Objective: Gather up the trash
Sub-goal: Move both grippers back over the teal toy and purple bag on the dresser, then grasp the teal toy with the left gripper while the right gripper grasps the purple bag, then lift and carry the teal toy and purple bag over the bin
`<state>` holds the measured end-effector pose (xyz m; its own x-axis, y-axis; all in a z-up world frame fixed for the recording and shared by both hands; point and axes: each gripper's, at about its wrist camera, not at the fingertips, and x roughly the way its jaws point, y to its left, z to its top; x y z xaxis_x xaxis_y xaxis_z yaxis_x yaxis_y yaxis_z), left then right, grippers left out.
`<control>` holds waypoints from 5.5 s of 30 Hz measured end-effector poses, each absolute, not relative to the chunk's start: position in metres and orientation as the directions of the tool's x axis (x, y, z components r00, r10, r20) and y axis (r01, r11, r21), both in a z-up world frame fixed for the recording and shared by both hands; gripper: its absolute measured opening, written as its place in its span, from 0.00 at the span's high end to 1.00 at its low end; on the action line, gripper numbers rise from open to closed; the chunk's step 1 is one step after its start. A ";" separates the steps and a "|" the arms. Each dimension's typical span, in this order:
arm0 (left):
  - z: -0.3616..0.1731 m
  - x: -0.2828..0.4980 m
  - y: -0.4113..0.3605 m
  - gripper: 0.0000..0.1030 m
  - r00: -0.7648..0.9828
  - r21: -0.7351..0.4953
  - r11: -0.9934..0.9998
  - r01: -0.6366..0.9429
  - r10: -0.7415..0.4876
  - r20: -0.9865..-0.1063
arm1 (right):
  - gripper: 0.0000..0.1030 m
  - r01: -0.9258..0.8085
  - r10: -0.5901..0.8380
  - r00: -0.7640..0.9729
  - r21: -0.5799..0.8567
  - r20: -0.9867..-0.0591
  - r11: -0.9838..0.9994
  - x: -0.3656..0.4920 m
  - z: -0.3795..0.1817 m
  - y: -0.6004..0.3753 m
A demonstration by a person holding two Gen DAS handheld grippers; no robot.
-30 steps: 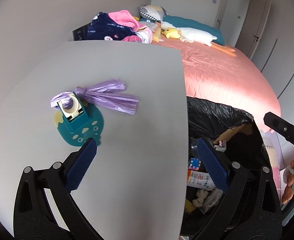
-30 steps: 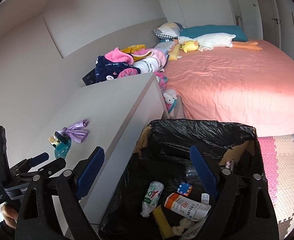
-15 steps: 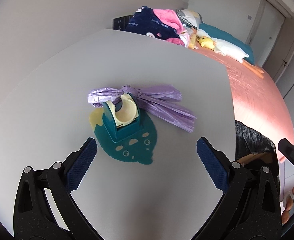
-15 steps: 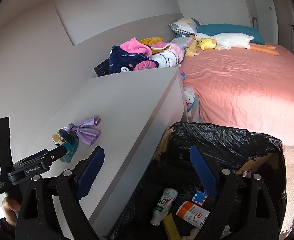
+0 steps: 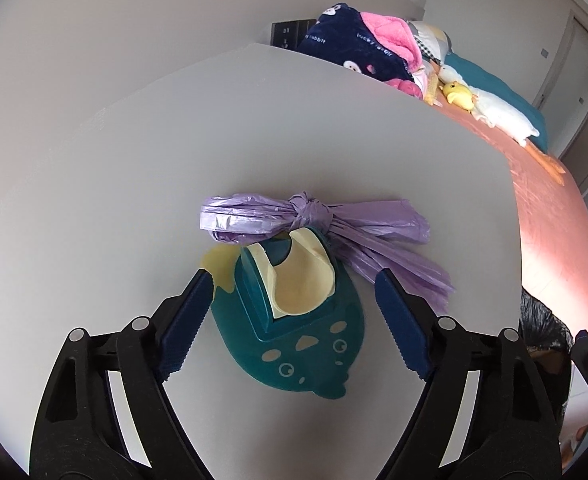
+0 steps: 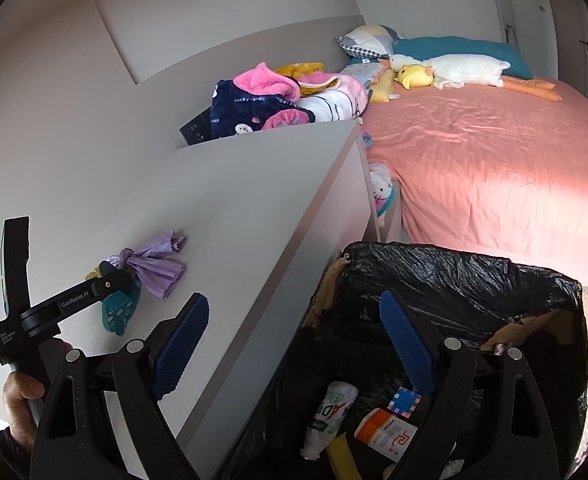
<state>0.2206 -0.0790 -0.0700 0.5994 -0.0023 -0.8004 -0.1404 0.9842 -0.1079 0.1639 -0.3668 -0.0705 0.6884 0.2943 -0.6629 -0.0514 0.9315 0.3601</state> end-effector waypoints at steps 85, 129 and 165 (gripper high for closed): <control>-0.052 0.178 0.097 0.66 0.624 -0.130 0.929 -0.346 0.124 -0.772 | 0.82 -0.409 0.354 0.527 0.135 -0.772 0.903 0.230 -0.076 -0.122; -0.018 0.115 -0.064 0.66 0.675 -0.096 0.994 -0.044 -0.042 -0.736 | 0.82 -0.265 0.345 0.639 0.224 -0.688 0.938 0.114 -0.033 -0.264; -0.013 0.103 -0.223 0.66 0.639 -0.053 0.963 0.266 -0.217 -0.738 | 0.82 -0.006 0.179 0.722 0.253 -0.668 0.968 0.066 -0.028 -0.406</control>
<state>0.1030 -0.2226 -0.0134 0.6387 -0.2166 -0.7383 0.2656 0.9626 -0.0527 0.0655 -0.4064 -0.0280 0.7224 0.1788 -0.6680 -0.0058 0.9675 0.2526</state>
